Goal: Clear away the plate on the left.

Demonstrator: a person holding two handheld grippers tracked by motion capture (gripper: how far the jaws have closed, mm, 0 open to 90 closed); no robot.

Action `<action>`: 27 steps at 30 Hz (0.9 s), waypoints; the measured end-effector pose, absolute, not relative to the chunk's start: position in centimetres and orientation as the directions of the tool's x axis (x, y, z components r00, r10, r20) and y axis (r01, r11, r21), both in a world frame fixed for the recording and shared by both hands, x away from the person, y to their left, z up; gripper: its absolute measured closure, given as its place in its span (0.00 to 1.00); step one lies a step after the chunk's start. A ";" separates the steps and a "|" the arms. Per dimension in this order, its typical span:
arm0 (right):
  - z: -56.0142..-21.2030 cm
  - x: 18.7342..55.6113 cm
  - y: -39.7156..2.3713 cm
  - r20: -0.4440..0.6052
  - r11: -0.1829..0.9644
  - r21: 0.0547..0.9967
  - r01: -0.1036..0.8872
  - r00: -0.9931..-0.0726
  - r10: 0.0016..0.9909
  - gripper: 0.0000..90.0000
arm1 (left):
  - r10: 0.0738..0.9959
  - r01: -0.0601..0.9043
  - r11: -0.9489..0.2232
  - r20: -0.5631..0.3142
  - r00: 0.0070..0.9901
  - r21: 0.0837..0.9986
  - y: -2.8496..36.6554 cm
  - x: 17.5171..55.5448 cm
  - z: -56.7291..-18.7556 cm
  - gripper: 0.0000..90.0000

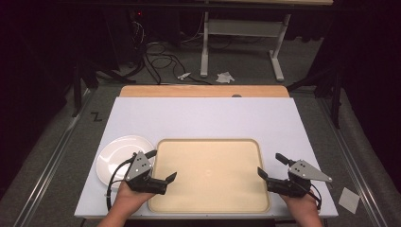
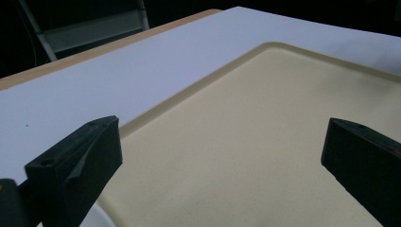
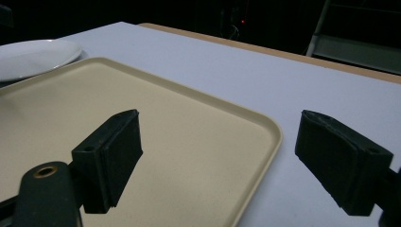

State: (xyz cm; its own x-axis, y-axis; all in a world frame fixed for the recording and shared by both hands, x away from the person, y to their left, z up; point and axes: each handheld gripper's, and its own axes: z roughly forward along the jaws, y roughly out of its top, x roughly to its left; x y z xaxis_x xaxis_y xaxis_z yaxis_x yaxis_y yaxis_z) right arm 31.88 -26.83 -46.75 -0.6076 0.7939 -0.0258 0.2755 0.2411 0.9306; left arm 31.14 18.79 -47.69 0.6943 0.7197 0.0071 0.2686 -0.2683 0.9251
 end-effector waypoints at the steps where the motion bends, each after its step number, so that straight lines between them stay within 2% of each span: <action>1: -46.8 31.9 -26.8 -0.027 0.243 0.930 0.274 -0.609 0.793 0.18 | 0.719 0.268 -0.271 0.010 0.695 0.925 18.8 31.1 -47.7 0.00; 14: -46.8 31.9 -26.8 -0.030 0.245 0.930 0.273 -0.610 0.792 0.18 | 0.735 0.267 -0.251 0.004 0.678 0.931 19.3 31.2 -47.6 0.00; 27: -46.8 31.9 -26.7 -0.023 0.243 0.929 0.278 -0.612 0.790 0.18 | 0.781 0.280 -0.188 -0.030 0.623 0.941 21.8 31.6 -47.3 0.03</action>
State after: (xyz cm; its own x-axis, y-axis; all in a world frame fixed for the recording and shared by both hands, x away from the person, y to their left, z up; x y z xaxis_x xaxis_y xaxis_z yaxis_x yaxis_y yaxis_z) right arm 31.94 -26.73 -46.82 -0.6125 0.7901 -0.0227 0.2784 0.2426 0.9293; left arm 31.65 21.83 -47.32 0.6234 0.7813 -0.0296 0.2802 -0.1879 0.9414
